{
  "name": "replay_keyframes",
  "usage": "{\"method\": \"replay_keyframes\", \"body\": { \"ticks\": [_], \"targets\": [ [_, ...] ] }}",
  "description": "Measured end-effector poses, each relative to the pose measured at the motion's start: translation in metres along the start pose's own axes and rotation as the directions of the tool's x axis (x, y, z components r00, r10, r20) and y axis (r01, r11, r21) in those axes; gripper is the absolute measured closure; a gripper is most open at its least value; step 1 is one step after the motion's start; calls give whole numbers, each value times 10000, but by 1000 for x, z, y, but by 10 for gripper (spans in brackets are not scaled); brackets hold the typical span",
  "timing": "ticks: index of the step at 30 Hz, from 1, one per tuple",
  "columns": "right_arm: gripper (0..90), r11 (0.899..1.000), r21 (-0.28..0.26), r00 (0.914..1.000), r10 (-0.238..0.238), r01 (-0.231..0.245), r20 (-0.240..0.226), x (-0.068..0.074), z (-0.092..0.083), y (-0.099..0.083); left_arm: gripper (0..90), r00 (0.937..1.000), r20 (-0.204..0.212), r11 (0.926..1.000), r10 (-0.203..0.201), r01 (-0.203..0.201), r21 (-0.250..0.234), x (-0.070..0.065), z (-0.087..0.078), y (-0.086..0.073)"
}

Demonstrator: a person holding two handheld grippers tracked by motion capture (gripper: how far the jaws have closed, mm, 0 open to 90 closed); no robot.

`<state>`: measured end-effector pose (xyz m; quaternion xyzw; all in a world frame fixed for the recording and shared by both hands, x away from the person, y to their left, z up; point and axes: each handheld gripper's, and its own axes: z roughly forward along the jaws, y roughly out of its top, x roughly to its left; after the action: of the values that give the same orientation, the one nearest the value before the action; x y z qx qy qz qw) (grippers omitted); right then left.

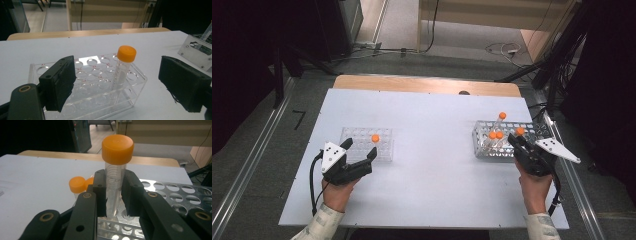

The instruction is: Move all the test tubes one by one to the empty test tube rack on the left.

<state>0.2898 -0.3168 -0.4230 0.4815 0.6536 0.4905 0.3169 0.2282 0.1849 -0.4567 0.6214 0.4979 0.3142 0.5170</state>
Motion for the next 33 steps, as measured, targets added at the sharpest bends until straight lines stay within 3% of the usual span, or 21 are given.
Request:
{"method": "replay_keyframes", "body": {
  "ticks": [6,17,33],
  "targets": [
    [722,9996,-270,9998,-103,98,-180,5,-14,6,144,10000,10,10000,26,-26,-15,0,0,0],
    [722,9985,30,9942,-545,550,-930,25,-27,5,144,9996,-20,9996,273,-273,-51,-4,-1,1],
    [722,9917,701,9684,-889,1080,-2331,65,-7,-9,144,9982,193,9984,561,-562,37,-14,-1,1]
  ]
}}
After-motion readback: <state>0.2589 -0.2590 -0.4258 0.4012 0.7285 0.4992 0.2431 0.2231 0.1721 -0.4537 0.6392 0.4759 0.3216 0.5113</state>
